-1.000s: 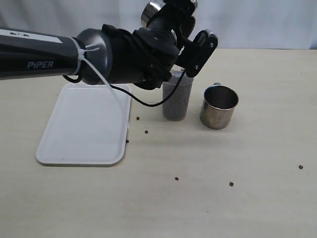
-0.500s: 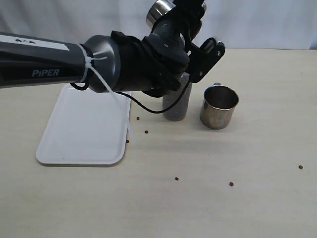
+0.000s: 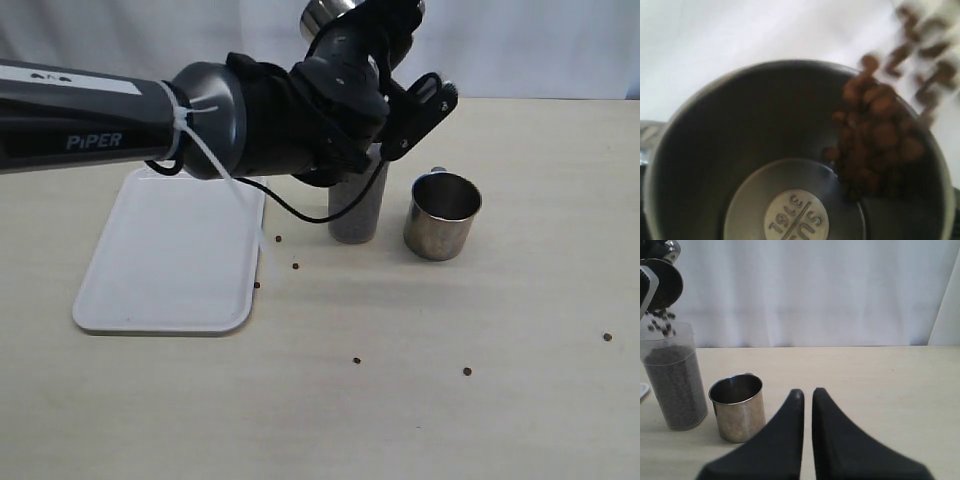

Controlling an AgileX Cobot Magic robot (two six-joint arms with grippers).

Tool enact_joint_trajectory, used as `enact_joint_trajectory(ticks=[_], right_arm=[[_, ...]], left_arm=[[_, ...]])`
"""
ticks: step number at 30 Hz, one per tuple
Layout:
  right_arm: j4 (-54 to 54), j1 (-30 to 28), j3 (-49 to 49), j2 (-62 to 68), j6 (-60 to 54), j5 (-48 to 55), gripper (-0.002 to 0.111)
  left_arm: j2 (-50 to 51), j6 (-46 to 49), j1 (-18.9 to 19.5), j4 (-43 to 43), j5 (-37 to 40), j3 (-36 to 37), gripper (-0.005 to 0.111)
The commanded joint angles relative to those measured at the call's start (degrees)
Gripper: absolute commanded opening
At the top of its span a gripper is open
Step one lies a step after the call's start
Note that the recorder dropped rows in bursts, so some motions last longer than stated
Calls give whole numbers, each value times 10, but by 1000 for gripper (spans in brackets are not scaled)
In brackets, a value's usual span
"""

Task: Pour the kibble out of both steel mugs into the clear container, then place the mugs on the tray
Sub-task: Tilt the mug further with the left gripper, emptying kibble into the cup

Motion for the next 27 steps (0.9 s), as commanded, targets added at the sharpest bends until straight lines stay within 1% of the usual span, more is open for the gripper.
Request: enact_joint_trajectory(ticks=[1,10,19,24,27], right_arm=[[0,2,1,-2,-1,-5,5],[0,2,1,-2,-1,-5,5],[0,2,1,-2,-1,-5,5],[0,2,1,-2,-1,-5,5],[0,2,1,-2,-1,-5,5]], left_arm=[[8,38,-1,9,7,-16,0],[18,87,-1,9,12,-16,0],[18,180,-12,9,12,-16,0],[18,196,-15,9,12,-16,0],[18,211,-15,9,30,-16,0]])
